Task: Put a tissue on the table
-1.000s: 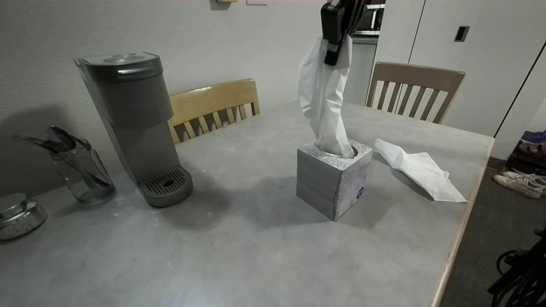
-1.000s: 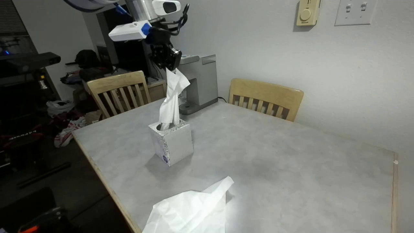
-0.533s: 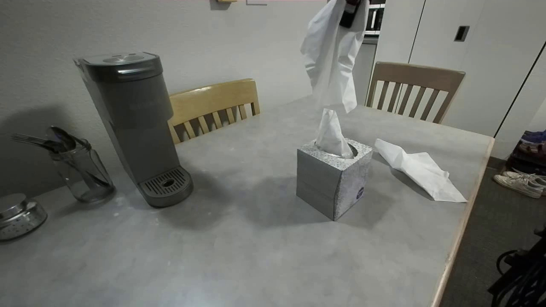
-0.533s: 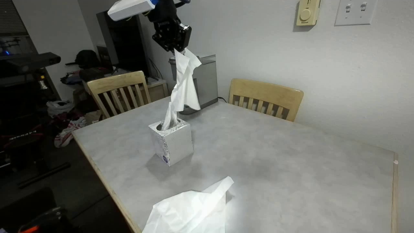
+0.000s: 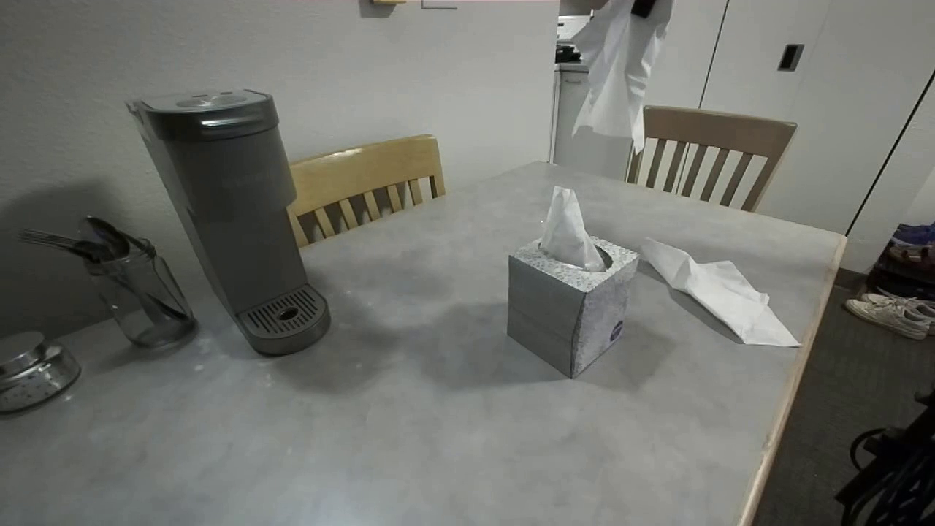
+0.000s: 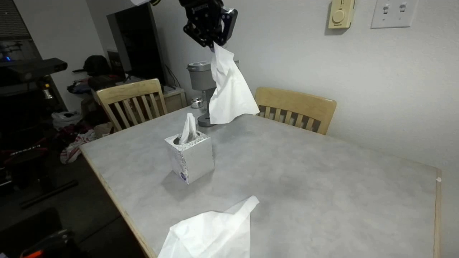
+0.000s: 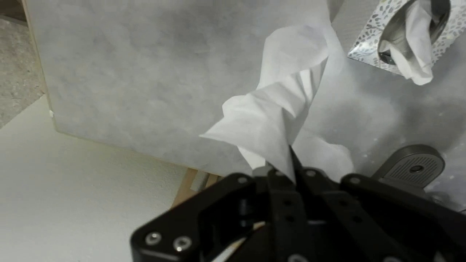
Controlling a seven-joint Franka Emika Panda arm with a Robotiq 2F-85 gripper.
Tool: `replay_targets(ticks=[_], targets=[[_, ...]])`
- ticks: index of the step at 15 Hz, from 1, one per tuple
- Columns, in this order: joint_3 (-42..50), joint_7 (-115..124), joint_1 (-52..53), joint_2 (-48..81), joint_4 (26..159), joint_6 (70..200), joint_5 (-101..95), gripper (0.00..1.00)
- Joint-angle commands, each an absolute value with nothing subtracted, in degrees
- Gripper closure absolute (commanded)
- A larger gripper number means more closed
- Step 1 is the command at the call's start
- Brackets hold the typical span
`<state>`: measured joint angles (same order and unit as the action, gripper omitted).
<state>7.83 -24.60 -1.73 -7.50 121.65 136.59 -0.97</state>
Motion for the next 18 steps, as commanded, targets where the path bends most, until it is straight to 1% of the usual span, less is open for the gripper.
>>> replay_targets(ticks=[1, 9, 14, 18], targets=[[10.02, -30.82, -3.34, -8.15, 123.07, 137.64, 2.54, 1.00], [13.86, -34.46, -6.14, -8.87, 128.06, 141.21, 3.82, 1.00], [15.45, -37.89, -6.39, -8.42, 134.78, 149.33, 7.43, 1.00], [15.99, -40.04, -6.12, -7.78, 139.52, 153.35, 10.20, 1.00]])
